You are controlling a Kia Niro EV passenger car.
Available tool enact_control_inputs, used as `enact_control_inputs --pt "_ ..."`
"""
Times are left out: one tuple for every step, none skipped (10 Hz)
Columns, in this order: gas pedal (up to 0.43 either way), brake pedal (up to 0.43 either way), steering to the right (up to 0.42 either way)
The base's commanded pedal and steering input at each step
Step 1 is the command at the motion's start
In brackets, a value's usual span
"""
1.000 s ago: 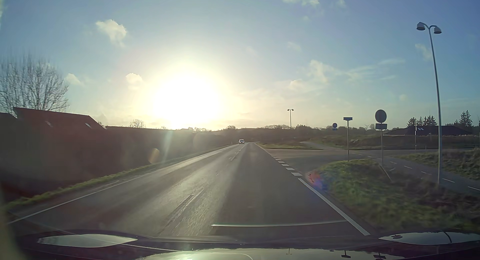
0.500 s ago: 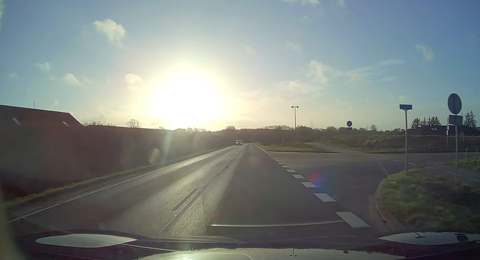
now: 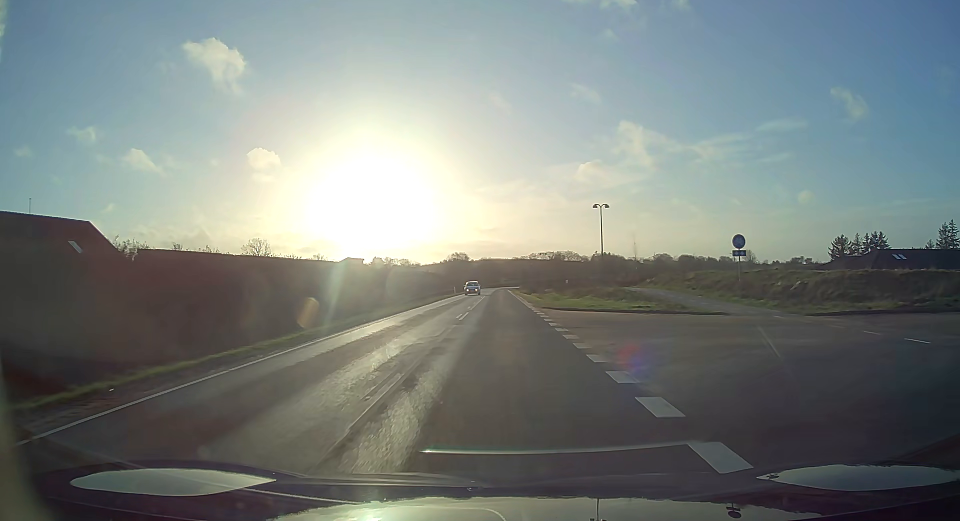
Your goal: Follow the waypoints while adhering to traffic rules and regulations
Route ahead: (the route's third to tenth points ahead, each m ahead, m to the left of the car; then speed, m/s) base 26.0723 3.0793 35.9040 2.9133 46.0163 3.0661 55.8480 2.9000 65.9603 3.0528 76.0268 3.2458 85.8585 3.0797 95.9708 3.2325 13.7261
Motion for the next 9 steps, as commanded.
enact_control_inputs --pt "0.130 0.000 0.001" --pt "0.130 0.000 0.000" --pt "0.130 0.000 0.000" --pt "0.130 0.000 0.001" --pt "0.130 0.000 0.001" --pt "0.130 0.000 0.001" --pt "0.130 0.000 0.001" --pt "0.130 0.000 0.001" --pt "0.130 0.000 0.000"
